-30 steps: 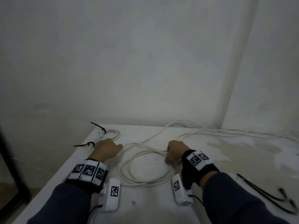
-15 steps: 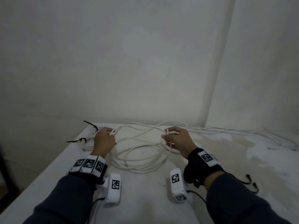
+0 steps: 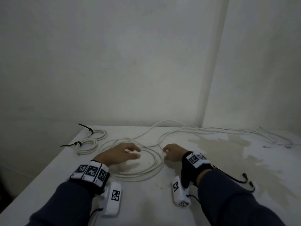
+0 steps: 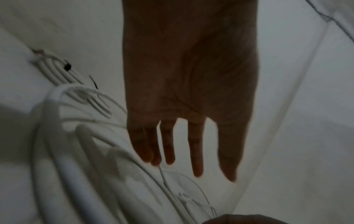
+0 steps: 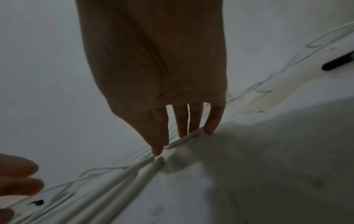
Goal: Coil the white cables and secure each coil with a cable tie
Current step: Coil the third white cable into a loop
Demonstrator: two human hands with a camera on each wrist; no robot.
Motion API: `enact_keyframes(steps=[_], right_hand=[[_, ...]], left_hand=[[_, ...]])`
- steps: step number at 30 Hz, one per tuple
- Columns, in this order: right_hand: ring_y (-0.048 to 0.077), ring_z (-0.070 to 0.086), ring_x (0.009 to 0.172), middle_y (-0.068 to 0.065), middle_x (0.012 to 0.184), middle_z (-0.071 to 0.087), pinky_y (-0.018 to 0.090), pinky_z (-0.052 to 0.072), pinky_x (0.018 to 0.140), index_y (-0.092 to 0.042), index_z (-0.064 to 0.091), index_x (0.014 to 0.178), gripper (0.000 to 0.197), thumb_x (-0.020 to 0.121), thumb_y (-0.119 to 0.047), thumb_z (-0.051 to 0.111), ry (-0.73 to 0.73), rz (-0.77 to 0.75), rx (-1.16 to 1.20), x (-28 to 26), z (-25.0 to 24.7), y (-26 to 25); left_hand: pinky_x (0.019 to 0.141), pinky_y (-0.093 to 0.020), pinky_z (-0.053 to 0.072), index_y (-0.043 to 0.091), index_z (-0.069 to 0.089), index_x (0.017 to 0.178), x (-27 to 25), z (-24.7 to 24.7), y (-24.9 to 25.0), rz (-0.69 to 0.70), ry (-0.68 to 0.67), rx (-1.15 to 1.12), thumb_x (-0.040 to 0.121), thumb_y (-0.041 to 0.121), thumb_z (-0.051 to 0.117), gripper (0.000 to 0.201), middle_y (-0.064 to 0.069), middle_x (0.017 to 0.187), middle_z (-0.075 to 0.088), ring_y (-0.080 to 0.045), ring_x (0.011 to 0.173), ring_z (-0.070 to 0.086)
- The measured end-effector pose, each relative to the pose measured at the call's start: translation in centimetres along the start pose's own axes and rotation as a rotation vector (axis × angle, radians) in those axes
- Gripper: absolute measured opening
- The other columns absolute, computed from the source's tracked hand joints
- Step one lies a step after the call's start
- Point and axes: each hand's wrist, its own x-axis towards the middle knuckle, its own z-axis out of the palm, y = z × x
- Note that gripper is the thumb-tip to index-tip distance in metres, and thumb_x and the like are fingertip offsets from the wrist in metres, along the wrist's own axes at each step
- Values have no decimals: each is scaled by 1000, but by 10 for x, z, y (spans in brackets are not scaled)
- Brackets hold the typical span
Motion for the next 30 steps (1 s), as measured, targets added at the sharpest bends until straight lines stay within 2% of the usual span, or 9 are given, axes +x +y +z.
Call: enact_keyframes(steps=[3, 7, 10, 13, 16, 20, 23, 26, 30], right_hand=[[27, 51, 125, 10, 135, 53, 27, 42, 97, -6, 59, 125, 38, 89, -17, 63, 72, 12, 3, 4, 2, 2], [27, 57, 115, 11, 126, 60, 29, 45, 93, 0, 59, 124, 33, 93, -11, 51, 65, 6, 82, 7, 1, 6], [15, 52, 75, 7, 91, 57, 25, 41, 66, 0, 66, 117, 32, 92, -1, 45, 191, -16, 492, 3, -8, 11], [14, 51, 68, 7, 75, 60, 19, 39, 52, -6, 72, 83, 26, 82, 7, 49, 230, -72, 858, -20, -29, 13], [13, 50, 58, 2, 58, 60, 17, 40, 47, -8, 64, 57, 32, 72, 15, 47, -37, -175, 672, -42, -46, 17], [19, 49, 59, 2, 48, 57, 23, 45, 57, -6, 63, 58, 26, 63, 16, 50, -424, -127, 221, -48, -45, 25], [19, 54, 60, -4, 44, 59, 27, 47, 65, -9, 63, 57, 34, 67, 20, 47, -448, -84, 135, -43, -37, 28], [21, 52, 61, -4, 43, 57, 29, 45, 68, -6, 64, 60, 32, 66, 19, 44, -428, -93, 141, -38, -32, 29], [16, 51, 61, -3, 53, 59, 23, 44, 62, -15, 70, 64, 31, 72, 10, 53, -361, -108, 211, -40, -35, 35]], left_hand=[[71, -15, 48, 23, 67, 108, 2, 12, 7, 30, -177, -19, 88, 31, 65, 22, 3, 115, 63, -8, 94, 60], [62, -12, 46, 18, 65, 97, 26, 19, 17, 33, -21, -21, 95, 18, 54, 11, -4, 99, 64, -8, 79, 59], [65, -20, 47, 17, 64, 90, 50, 25, 35, 11, 79, -106, 96, 21, 53, 13, -8, 96, 64, -11, 76, 60], [65, -27, 48, 5, 62, 94, 62, 37, 60, -164, 67, -503, 97, 41, 47, 39, -15, 93, 65, -19, 74, 62], [68, -32, 53, -1, 56, 109, 68, 48, 82, -289, -144, -927, 91, 56, 47, 60, -20, 105, 64, -26, 86, 64], [60, -28, 56, 0, 56, 111, 77, 53, 96, -253, -239, -1188, 87, 49, 56, 55, -12, 98, 67, -22, 79, 63], [48, -21, 50, -1, 56, 103, 78, 54, 109, -257, -351, -1146, 78, 43, 65, 52, -15, 86, 64, -17, 58, 58], [31, -9, 28, -2, 56, 97, 83, 57, 114, -266, -389, -998, 86, 35, 60, 39, -5, 65, 55, -2, 35, 36], [27, -11, 15, 4, 58, 98, 87, 57, 111, -109, -216, -942, 101, 17, 40, 22, 6, 51, 40, -2, 29, 22]])
